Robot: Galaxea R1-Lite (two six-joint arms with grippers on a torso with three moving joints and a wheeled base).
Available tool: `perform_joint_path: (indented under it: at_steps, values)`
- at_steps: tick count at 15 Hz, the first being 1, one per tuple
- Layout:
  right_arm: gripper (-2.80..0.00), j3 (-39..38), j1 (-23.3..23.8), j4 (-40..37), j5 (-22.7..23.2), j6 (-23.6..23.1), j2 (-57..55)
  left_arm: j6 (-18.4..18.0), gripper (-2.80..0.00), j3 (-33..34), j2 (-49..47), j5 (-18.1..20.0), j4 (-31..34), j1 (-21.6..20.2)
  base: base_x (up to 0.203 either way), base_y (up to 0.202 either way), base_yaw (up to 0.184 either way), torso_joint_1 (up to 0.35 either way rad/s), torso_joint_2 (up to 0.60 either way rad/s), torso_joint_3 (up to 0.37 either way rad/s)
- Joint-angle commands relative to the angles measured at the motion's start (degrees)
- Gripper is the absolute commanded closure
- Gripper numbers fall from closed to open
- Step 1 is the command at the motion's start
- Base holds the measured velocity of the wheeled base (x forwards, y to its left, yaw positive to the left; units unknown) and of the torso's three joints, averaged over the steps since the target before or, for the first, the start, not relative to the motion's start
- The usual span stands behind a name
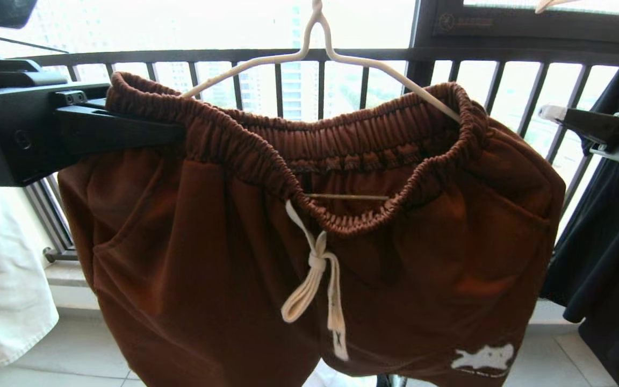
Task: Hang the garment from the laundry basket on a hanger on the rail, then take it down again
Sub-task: Hang the clothes rack on the clothesline
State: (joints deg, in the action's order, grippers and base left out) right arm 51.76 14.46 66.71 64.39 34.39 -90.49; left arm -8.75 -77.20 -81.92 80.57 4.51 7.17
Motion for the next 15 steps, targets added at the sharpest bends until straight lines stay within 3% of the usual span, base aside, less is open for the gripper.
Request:
perform_joint_path:
  at_steps: [1,6,9,15]
  values:
    - [0.0,-0.6,-0.4,0.4,1.9,0.2,0.2,0.0,0.0,0.6,0.7,0.5,0.1,0.0,0.0,0.0,0.0,0.146,-0.48,-0.31]
    - [0.0,-0.9,-4.4,0.4,1.7,0.2,-0.2,0.0,0.0,0.6,1.1,0.2,0.1,0.1,0.0,0.0,0.0,0.168,-0.48,-0.304]
    - [0.0,-1.5,-9.5,0.1,-0.4,0.1,-0.4,0.0,0.0,0.6,1.2,0.1,0.1,0.1,0.0,0.0,0.0,0.188,-0.49,-0.305]
    - [0.0,-4.2,-16.0,0.3,-1.7,-3.0,-2.2,-0.2,0.0,1.6,1.6,-0.1,0.1,0.1,0.0,0.0,0.0,0.221,-0.52,-0.304]
